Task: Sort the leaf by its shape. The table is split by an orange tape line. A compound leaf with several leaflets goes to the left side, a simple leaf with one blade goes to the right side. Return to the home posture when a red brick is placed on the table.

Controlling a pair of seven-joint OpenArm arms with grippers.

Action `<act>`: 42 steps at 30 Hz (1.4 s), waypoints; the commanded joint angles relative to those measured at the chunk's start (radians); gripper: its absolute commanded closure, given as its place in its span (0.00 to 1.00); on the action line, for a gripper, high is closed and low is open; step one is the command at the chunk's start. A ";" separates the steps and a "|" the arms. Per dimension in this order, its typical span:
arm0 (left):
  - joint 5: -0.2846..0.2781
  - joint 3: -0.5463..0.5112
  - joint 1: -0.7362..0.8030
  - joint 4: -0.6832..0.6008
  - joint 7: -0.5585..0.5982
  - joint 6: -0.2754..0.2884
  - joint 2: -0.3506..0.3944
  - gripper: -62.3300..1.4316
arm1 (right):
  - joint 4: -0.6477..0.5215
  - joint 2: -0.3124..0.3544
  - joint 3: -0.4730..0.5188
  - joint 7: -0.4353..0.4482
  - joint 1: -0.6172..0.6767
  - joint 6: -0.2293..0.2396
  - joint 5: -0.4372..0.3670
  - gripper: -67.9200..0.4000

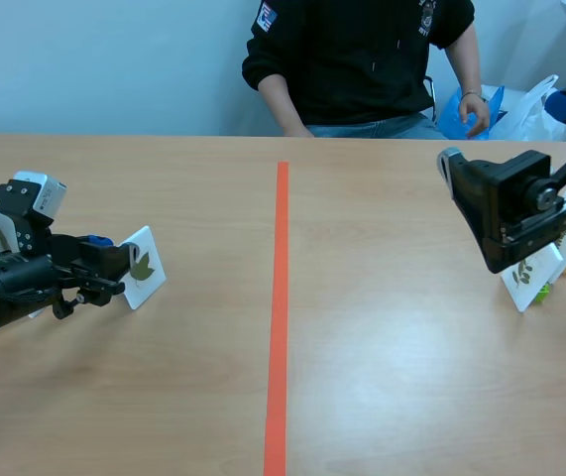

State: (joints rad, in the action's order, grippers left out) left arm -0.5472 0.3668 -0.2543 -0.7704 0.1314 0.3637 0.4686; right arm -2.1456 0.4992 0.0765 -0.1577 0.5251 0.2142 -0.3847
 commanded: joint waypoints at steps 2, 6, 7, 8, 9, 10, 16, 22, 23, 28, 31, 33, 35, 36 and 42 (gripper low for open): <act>-0.010 -0.002 0.008 -0.011 0.018 0.008 0.003 0.36 | 0.000 0.011 0.003 0.019 -0.005 -0.004 -0.004 0.17; -0.010 -0.002 0.026 -0.011 0.029 0.018 0.003 0.34 | 0.000 0.011 0.003 0.019 -0.007 -0.004 -0.004 0.17; -0.010 -0.002 0.027 -0.011 0.029 0.018 0.003 0.33 | 0.000 0.011 0.003 0.019 -0.007 -0.004 -0.004 0.17; -0.010 -0.002 0.027 -0.011 0.029 0.018 0.003 0.30 | 0.000 0.011 0.003 0.019 -0.007 -0.004 -0.004 0.17; -0.010 -0.003 0.027 -0.011 0.029 0.018 0.003 0.26 | 0.000 0.011 0.003 0.019 -0.007 -0.004 -0.004 0.17; -0.010 -0.003 0.027 -0.013 0.029 0.018 0.003 0.19 | 0.000 0.011 0.003 0.019 -0.007 -0.004 -0.004 0.17; -0.009 -0.003 0.027 -0.035 0.028 0.017 0.003 0.00 | 0.000 0.011 0.003 0.019 -0.007 -0.004 -0.004 0.17; -0.005 -0.003 0.027 -0.048 0.029 0.017 0.004 0.00 | 0.000 0.011 0.003 0.019 -0.007 -0.004 -0.004 0.17; 0.002 -0.004 0.027 -0.056 0.029 0.017 0.004 0.00 | 0.000 0.011 0.003 0.019 -0.007 -0.004 -0.004 0.17; 0.043 -0.057 0.057 -0.174 0.004 0.025 0.020 0.00 | 0.000 0.011 0.003 0.019 -0.007 -0.004 -0.004 0.17; 0.043 -0.120 0.113 -0.299 -0.024 0.025 0.049 0.00 | 0.000 0.011 0.003 0.019 -0.007 -0.004 -0.004 0.17; 0.043 -0.172 0.169 -0.392 -0.028 0.025 0.075 0.00 | 0.000 0.011 0.003 0.019 -0.007 -0.004 -0.004 0.17; 0.042 -0.230 0.238 -0.489 -0.027 0.025 0.099 0.00 | 0.000 0.011 0.003 0.019 -0.007 -0.004 -0.003 0.17; 0.041 -0.261 0.276 -0.539 -0.023 0.025 0.111 0.00 | 0.000 0.011 0.003 0.019 -0.007 -0.004 -0.003 0.17; 0.034 -0.410 0.500 -0.822 0.008 0.041 0.136 0.00 | 0.000 0.011 0.003 0.024 -0.007 -0.004 -0.003 0.17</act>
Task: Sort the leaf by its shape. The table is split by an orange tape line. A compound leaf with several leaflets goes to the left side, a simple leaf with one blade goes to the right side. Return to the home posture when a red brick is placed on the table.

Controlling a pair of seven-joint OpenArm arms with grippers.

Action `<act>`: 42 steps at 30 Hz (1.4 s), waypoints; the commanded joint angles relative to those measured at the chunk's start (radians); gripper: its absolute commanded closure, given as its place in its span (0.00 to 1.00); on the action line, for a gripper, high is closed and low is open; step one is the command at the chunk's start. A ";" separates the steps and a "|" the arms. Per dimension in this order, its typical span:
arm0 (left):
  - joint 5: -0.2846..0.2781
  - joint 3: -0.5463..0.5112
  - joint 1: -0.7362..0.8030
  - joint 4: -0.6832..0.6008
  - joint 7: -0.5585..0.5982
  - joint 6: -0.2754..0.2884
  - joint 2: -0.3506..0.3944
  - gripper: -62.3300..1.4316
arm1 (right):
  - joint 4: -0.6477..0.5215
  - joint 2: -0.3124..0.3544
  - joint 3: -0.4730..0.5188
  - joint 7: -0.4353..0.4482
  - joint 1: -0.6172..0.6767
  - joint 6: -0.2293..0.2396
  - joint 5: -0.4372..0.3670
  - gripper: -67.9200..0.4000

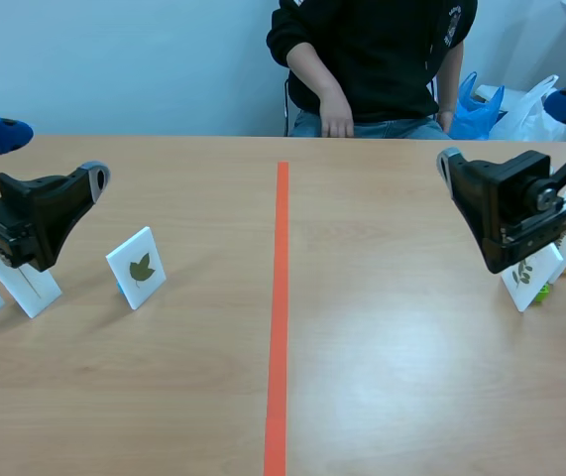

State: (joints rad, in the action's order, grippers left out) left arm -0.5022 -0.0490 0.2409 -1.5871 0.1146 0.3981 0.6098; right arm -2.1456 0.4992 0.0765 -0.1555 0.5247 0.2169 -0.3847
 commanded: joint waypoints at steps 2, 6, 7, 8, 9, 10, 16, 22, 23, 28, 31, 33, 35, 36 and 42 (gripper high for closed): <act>-0.010 -0.018 0.067 -0.085 0.034 0.016 -0.006 0.00 | 0.000 0.011 0.003 0.023 -0.007 -0.007 -0.003 0.17; -0.010 -0.038 0.171 -0.221 0.035 0.016 -0.009 0.00 | 0.000 0.011 0.003 0.023 -0.007 -0.007 -0.003 0.17; -0.010 -0.043 0.192 -0.249 0.035 0.016 -0.012 0.00 | 0.000 0.011 0.003 0.023 -0.006 -0.007 -0.003 0.17; -0.010 -0.047 0.211 -0.276 0.035 0.016 -0.014 0.00 | 0.000 0.011 0.003 0.023 -0.006 -0.007 -0.003 0.17; -0.009 -0.052 0.229 -0.303 0.035 0.016 -0.017 0.00 | 0.000 0.011 0.003 0.023 -0.006 -0.007 -0.003 0.17; -0.009 -0.055 0.246 -0.329 0.035 0.016 -0.019 0.00 | 0.000 0.011 0.003 0.023 -0.006 -0.007 -0.003 0.17; 0.002 -0.080 0.310 -0.444 0.034 0.016 -0.031 0.00 | 0.000 0.011 0.003 0.024 -0.006 -0.007 -0.003 0.17; 0.002 -0.082 0.313 -0.454 0.023 0.015 -0.045 0.00 | 0.000 0.011 0.003 0.023 -0.006 -0.007 -0.003 0.17; 0.002 -0.082 0.313 -0.454 0.023 0.015 -0.045 0.00 | 0.000 0.011 0.003 0.023 -0.006 -0.007 -0.003 0.17; 0.002 -0.082 0.313 -0.454 0.023 0.014 -0.045 0.00 | 0.000 0.011 0.003 0.023 -0.006 -0.007 -0.003 0.17; 0.002 -0.082 0.313 -0.454 0.023 0.013 -0.045 0.00 | 0.000 0.011 0.003 0.023 -0.006 -0.007 -0.003 0.17; 0.002 -0.082 0.313 -0.454 0.023 0.013 -0.045 0.00 | 0.000 0.011 0.003 0.023 -0.006 -0.007 -0.003 0.17; 0.002 -0.082 0.313 -0.454 0.023 0.012 -0.045 0.00 | 0.000 0.011 0.003 0.023 -0.006 -0.007 -0.003 0.17; 0.002 -0.082 0.313 -0.454 0.022 0.008 -0.045 0.00 | 0.000 0.011 0.003 0.023 -0.006 -0.007 -0.003 0.17; 0.044 -0.082 0.313 -0.435 -0.010 -0.096 -0.045 0.00 | 0.000 0.011 0.003 0.034 -0.006 -0.007 -0.004 0.17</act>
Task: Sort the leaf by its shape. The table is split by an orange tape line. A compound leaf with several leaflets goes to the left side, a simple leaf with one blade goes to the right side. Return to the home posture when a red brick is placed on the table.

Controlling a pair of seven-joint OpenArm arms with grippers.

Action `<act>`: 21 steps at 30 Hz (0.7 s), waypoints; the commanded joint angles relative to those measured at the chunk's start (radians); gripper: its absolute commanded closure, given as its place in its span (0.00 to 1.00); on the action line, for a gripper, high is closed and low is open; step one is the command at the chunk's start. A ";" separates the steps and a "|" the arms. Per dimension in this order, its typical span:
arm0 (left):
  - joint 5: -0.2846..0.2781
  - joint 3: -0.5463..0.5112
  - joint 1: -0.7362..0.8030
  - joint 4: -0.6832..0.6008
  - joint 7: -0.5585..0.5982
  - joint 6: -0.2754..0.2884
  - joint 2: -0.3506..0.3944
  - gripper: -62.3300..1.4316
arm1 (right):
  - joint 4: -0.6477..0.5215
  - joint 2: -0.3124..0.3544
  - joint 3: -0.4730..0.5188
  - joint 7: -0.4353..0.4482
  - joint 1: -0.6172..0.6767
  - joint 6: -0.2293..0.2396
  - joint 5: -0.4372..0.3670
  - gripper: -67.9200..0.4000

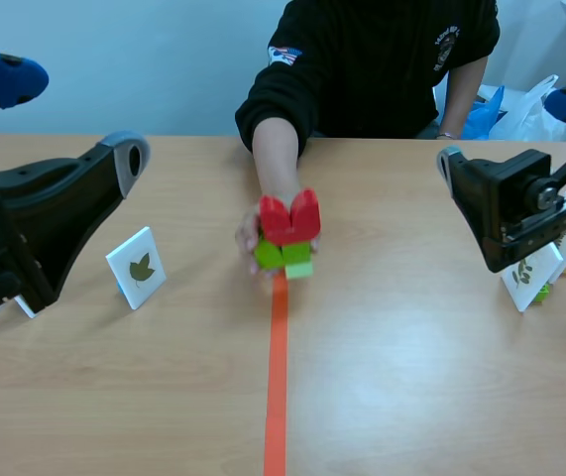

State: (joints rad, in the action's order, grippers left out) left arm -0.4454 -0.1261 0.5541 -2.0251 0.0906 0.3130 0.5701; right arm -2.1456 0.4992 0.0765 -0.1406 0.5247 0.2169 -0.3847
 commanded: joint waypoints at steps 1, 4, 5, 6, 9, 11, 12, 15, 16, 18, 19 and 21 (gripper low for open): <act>-0.013 -0.005 0.000 0.006 0.013 -0.035 -0.005 0.00 | 0.000 0.011 0.003 0.026 -0.006 -0.007 -0.004 0.17; -0.013 -0.005 0.000 0.015 0.013 -0.071 -0.005 0.00 | 0.000 0.011 0.003 0.036 -0.006 -0.007 -0.004 0.17; -0.013 -0.005 0.000 0.015 0.012 -0.079 -0.005 0.00 | 0.000 0.011 0.003 0.036 -0.006 -0.007 -0.004 0.17; -0.013 -0.005 0.000 0.015 0.011 -0.084 -0.005 0.00 | 0.000 0.011 0.003 0.036 -0.006 -0.007 -0.004 0.17; -0.013 -0.005 0.000 0.015 0.008 -0.084 -0.005 0.00 | 0.000 0.011 0.003 0.036 -0.006 -0.007 -0.004 0.17; -0.013 -0.005 0.000 0.015 0.008 -0.084 -0.005 0.00 | 0.000 0.011 0.003 0.035 -0.006 -0.007 -0.004 0.17; -0.013 -0.005 0.000 0.015 0.008 -0.083 -0.005 0.00 | 0.000 0.011 0.003 0.036 -0.006 -0.007 -0.004 0.17; -0.013 -0.005 0.000 0.015 0.008 -0.082 -0.005 0.00 | 0.000 0.011 0.003 0.040 -0.007 -0.007 -0.004 0.17; -0.013 -0.005 0.000 0.015 0.008 -0.082 -0.005 0.00 | 0.000 0.011 0.003 0.042 -0.007 -0.007 -0.004 0.17; -0.013 -0.005 0.000 0.015 0.009 -0.082 -0.005 0.00 | 0.000 0.011 0.003 0.042 -0.006 -0.007 -0.004 0.17; -0.013 -0.005 0.000 0.015 0.009 -0.082 -0.005 0.00 | 0.000 0.011 0.003 0.042 -0.006 -0.007 -0.004 0.17; -0.013 -0.005 0.000 0.015 0.009 -0.083 -0.005 0.00 | 0.000 0.011 0.003 0.042 -0.006 -0.007 -0.004 0.17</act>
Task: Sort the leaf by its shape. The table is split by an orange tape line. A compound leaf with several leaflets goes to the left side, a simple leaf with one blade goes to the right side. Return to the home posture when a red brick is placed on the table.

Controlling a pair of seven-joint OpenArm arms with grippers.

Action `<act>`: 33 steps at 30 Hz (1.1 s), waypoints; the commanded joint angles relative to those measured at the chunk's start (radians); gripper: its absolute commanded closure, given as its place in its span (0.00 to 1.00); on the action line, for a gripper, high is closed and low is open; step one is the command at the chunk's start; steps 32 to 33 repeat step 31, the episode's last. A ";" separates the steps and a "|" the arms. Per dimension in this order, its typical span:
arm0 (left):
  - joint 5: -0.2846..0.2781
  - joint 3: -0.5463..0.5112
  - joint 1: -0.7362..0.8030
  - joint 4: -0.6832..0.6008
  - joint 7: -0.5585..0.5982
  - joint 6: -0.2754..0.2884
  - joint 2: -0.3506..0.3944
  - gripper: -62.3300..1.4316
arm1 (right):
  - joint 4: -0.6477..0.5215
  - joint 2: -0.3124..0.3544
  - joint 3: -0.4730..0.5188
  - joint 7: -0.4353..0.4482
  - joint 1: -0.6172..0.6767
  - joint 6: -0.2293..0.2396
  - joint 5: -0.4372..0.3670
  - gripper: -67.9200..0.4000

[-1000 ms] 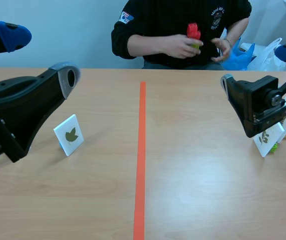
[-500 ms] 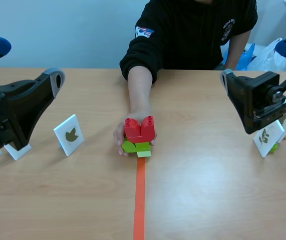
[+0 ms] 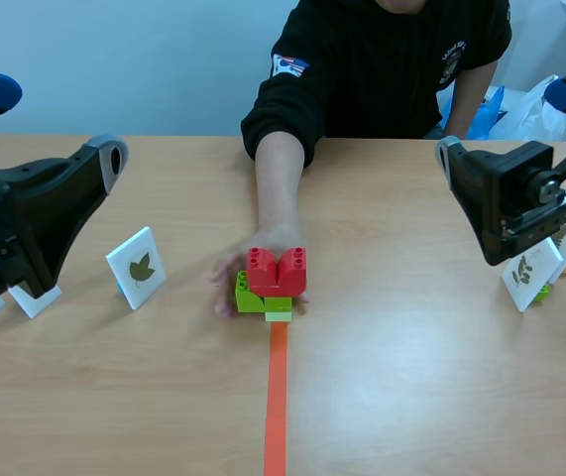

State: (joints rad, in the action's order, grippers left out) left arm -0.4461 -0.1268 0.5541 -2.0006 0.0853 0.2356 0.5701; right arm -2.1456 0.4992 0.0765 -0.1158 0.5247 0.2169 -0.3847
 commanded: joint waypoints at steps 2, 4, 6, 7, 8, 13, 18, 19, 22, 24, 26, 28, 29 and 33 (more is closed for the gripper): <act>-0.012 -0.005 0.000 -0.009 0.014 -0.005 -0.005 0.00 | 0.000 0.011 0.003 0.017 -0.006 -0.007 -0.004 0.17; -0.012 -0.005 0.000 -0.009 0.014 -0.005 -0.005 0.00 | 0.000 0.011 0.003 0.017 -0.006 -0.007 -0.004 0.17; -0.012 -0.005 0.000 -0.009 0.014 -0.005 -0.005 0.00 | 0.000 0.011 0.003 0.017 -0.006 -0.007 -0.004 0.17; -0.012 -0.005 0.000 -0.009 0.014 -0.005 -0.005 0.00 | 0.000 0.011 0.003 0.017 -0.006 -0.007 -0.004 0.17; -0.012 -0.005 0.000 -0.009 0.014 -0.005 -0.005 0.00 | 0.000 0.011 0.003 0.017 -0.006 -0.007 -0.004 0.17; -0.012 -0.005 0.000 -0.008 0.014 -0.005 -0.005 0.00 | 0.000 0.011 0.003 0.017 -0.006 -0.007 -0.004 0.17; -0.012 -0.005 -0.001 0.000 0.014 -0.005 -0.005 0.00 | 0.000 0.011 0.003 0.017 -0.006 -0.007 -0.004 0.17; -0.012 -0.004 -0.003 0.007 0.014 -0.005 -0.005 0.00 | 0.000 0.011 0.003 0.017 -0.006 -0.007 -0.004 0.17; -0.012 -0.004 -0.003 0.027 0.014 -0.005 -0.005 0.00 | 0.000 0.011 0.003 0.017 -0.006 -0.007 -0.004 0.17; -0.012 -0.004 -0.003 0.034 0.015 -0.005 -0.005 0.00 | 0.000 0.011 0.003 0.017 -0.006 -0.007 -0.004 0.17; -0.012 -0.004 -0.003 0.035 0.016 -0.005 -0.005 0.00 | 0.000 0.011 0.003 0.017 -0.006 -0.007 -0.004 0.17; -0.012 -0.004 -0.003 0.035 0.023 -0.005 -0.005 0.00 | 0.000 0.011 0.003 0.017 -0.006 -0.007 -0.004 0.17; -0.012 -0.004 -0.003 0.035 0.023 -0.005 -0.005 0.00 | 0.000 0.011 0.003 0.017 -0.006 -0.007 -0.004 0.17; -0.012 -0.004 -0.003 0.035 0.023 -0.005 -0.005 0.00 | 0.000 0.011 0.003 0.017 -0.006 -0.007 -0.004 0.17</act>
